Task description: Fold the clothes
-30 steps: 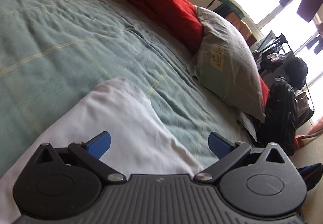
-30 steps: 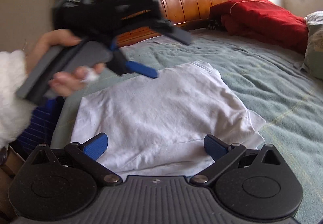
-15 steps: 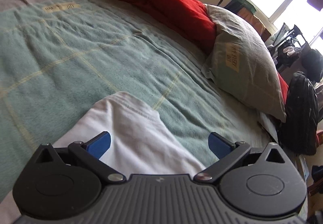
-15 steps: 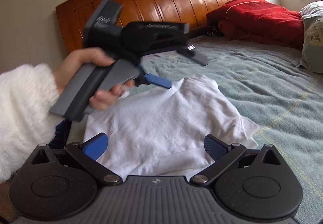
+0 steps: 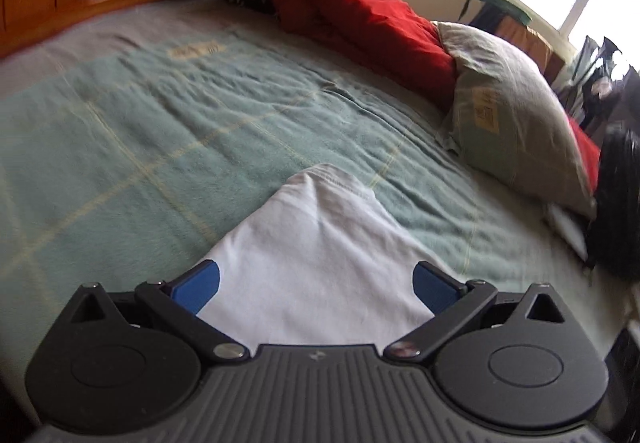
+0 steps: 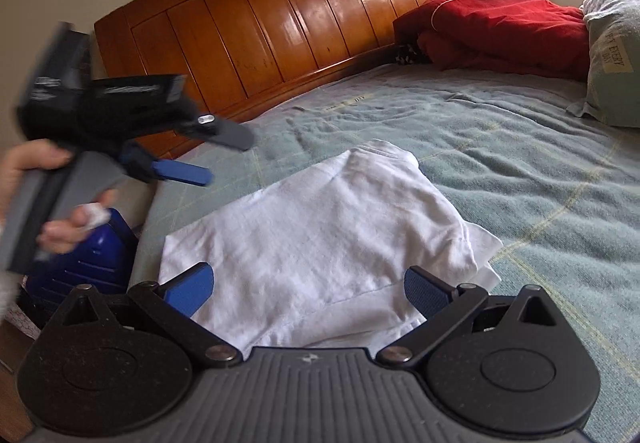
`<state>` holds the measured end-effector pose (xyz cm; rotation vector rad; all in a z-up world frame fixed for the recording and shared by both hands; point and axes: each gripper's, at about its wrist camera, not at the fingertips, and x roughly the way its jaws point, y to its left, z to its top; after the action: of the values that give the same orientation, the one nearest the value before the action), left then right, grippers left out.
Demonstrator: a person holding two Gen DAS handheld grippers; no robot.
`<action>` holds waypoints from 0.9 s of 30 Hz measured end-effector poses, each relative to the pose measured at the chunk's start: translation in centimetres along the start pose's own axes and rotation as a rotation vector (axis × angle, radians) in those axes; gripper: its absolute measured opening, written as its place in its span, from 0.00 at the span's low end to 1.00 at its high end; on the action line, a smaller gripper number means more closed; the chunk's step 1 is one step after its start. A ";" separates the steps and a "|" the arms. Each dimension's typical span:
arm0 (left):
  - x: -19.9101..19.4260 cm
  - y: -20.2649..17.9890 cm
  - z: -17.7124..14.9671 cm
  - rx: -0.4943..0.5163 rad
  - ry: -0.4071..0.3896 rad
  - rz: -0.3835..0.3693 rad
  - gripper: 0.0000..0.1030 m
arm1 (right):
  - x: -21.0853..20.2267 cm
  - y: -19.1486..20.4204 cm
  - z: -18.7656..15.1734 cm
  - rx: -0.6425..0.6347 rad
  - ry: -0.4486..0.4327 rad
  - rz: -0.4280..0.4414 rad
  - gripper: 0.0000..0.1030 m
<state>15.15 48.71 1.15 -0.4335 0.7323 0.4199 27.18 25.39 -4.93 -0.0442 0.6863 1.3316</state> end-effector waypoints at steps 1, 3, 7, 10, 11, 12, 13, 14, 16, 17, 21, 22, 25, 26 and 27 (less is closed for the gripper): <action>-1.2 -0.4 -0.8 0.033 -0.014 0.024 0.99 | 0.0 0.3 0.0 -0.012 0.002 0.002 1.00; -3.2 -0.8 -2.8 0.087 -0.038 0.059 0.99 | 0.0 0.9 -0.1 -0.040 0.005 0.007 1.00; -6.0 -0.1 -7.3 0.091 -0.067 0.105 0.99 | 0.5 2.5 -0.5 -0.135 0.021 -0.004 1.00; -6.7 1.4 -10.2 0.027 -0.076 0.108 0.99 | 1.4 3.7 -1.0 -0.234 0.051 -0.055 1.00; -6.9 1.9 -11.2 0.002 -0.078 0.105 0.99 | 1.8 4.1 -1.2 -0.266 0.070 -0.084 1.00; -6.9 2.5 -12.1 -0.020 -0.074 0.105 0.99 | 2.2 4.3 -1.4 -0.292 0.098 -0.114 1.00; -6.9 2.9 -12.9 -0.033 -0.066 0.109 0.99 | 2.5 4.5 -1.6 -0.313 0.122 -0.139 1.00; -7.0 3.1 -13.5 -0.033 -0.058 0.118 0.99 | 2.5 4.7 -1.7 -0.320 0.134 -0.151 1.00; -7.3 3.3 -14.8 -0.011 -0.077 0.154 0.99 | 2.0 5.1 -1.3 -0.321 0.137 -0.157 1.00; -7.5 3.2 -15.5 0.005 -0.091 0.169 0.99 | 1.6 5.4 -1.0 -0.318 0.133 -0.155 1.00; -7.5 3.1 -16.7 0.024 -0.101 0.200 0.99 | 1.8 6.9 -0.2 -0.338 0.118 -0.130 1.00; -7.6 3.0 -16.8 0.024 -0.105 0.207 0.99 | 2.2 7.3 -0.2 -0.346 0.126 -0.124 1.00; -7.7 2.9 -17.3 0.034 -0.130 0.234 0.99 | 4.2 8.2 -1.4 -0.380 0.227 -0.156 1.00; -7.8 3.0 -17.5 0.039 -0.139 0.237 0.99 | 4.0 8.6 -1.7 -0.400 0.229 -0.167 1.00; -7.8 3.1 -17.7 0.042 -0.146 0.236 0.99 | 3.9 8.9 -2.0 -0.420 0.232 -0.177 1.00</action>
<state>-1.28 40.49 -5.74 -0.2741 0.6515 0.6498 18.58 30.37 -5.32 -0.5927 0.5703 1.2897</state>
